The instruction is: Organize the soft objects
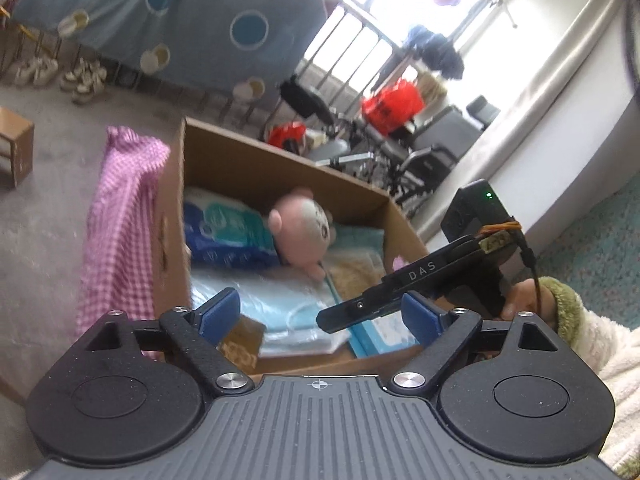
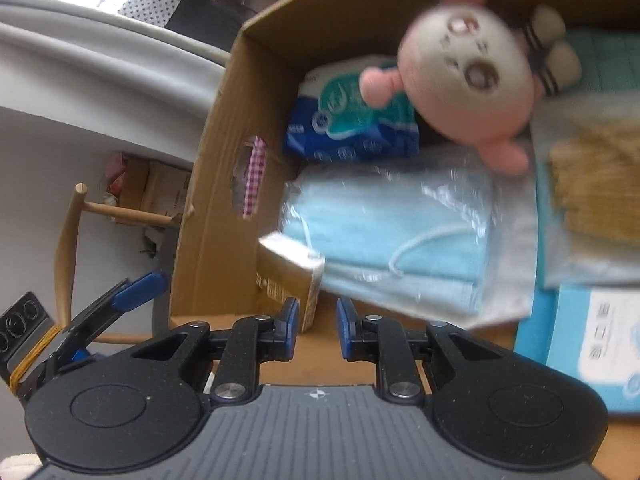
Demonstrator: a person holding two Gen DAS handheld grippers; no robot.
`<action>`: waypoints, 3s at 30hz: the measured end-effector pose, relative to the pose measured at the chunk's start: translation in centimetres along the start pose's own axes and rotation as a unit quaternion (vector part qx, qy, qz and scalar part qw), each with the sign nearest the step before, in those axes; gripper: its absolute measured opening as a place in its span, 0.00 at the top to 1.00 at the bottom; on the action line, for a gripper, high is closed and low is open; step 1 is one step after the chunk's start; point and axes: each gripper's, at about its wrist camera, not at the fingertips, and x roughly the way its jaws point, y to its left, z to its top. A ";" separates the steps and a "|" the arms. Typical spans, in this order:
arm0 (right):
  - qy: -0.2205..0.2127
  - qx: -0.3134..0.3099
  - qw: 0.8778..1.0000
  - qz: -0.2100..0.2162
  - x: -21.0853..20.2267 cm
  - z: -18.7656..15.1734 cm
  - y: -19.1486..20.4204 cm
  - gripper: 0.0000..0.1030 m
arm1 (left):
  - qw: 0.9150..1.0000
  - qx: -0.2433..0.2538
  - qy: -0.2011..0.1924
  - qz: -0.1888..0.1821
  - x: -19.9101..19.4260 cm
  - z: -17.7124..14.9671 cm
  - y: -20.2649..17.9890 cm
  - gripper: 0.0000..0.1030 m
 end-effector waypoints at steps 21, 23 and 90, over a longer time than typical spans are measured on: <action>0.075 -0.132 0.982 -0.116 7.4 4.0 6.2 0.57 | 0.994 -0.044 -0.084 0.045 -4.9 -0.8 4.1 0.02; 0.077 -0.109 0.984 -0.120 6.6 3.7 5.1 0.58 | 0.995 -0.046 -0.082 0.043 -4.7 -0.8 4.3 0.02; 0.115 0.023 0.991 -0.070 9.9 3.2 4.3 0.38 | 0.995 -0.053 -0.078 0.033 -4.8 -1.6 4.0 0.01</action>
